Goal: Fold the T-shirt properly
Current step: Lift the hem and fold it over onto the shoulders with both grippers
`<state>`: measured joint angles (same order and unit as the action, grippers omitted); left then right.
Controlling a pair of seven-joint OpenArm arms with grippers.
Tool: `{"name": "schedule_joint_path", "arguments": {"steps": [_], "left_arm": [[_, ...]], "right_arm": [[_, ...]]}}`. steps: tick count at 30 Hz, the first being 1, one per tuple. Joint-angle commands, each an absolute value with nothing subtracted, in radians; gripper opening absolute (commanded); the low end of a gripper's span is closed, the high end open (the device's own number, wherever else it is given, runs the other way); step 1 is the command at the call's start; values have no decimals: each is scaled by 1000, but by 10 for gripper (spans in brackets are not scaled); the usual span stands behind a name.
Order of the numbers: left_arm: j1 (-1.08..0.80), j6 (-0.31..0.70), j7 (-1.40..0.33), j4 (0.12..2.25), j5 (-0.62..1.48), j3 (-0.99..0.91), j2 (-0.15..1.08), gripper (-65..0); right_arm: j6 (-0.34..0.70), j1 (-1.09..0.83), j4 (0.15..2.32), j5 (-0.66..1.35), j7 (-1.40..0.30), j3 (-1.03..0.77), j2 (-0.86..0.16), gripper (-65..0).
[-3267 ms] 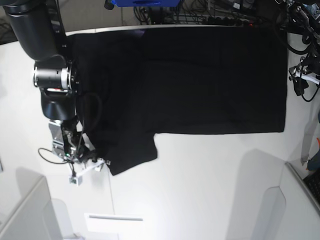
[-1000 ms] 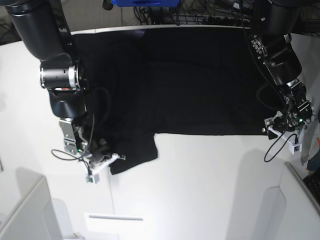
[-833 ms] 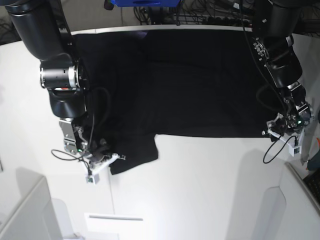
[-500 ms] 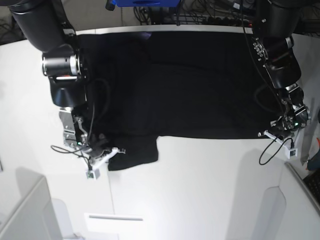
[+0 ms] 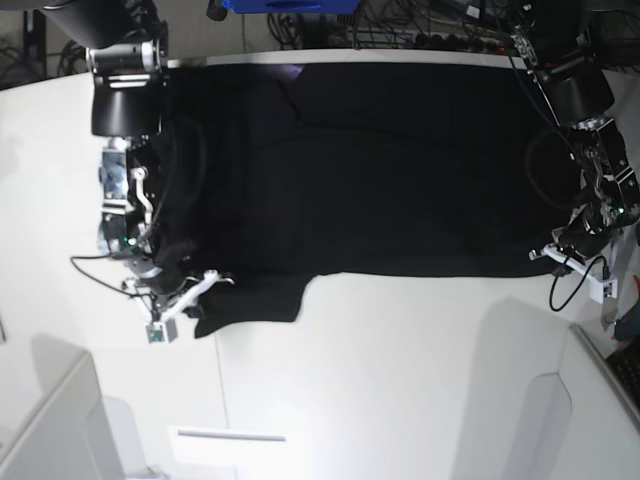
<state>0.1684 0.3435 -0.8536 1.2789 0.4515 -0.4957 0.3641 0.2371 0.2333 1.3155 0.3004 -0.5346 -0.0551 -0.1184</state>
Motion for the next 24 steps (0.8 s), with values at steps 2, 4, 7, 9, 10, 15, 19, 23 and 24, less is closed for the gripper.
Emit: {"name": "schedule_joint_path", "arguments": {"steps": [2,4,7,9,10,15,19,23,24], "left_arm": [[139,357,-843,1339,507,-496,394,-650],[102,357,-843,1366,536,-496,398,-650],[44,357,-843,1403,596,-496,418,-650],[2,357,-843,1437,651,-496,440,-650],[-18,357,-843,1455,684,-493,449,-650],[-128,357,-845,1558,777,-490,473,-650],[-220,357,-845,1636,866,-492,526,-650],[-297,357,-845,1692,941,-495,576,-650],[-314,357,-845,1705,947,-492,588,-650]], "right_arm": [[245,205,1448,309,-564,-117,-122,-650],[246,139,1561,309,-604,-154,-120,-650],[246,24,1699,363,-613,-206,-99,-650],[246,-47,1768,429,-615,-231,-99,-650],[246,-84,1802,463,-615,-242,-101,-650],[246,-228,1908,552,-615,-283,-99,-650],[246,-295,1963,584,-615,-323,-102,-650],[248,-352,1995,585,-615,-360,-102,-650],[248,-371,2000,588,-615,-371,-101,-650]]}}
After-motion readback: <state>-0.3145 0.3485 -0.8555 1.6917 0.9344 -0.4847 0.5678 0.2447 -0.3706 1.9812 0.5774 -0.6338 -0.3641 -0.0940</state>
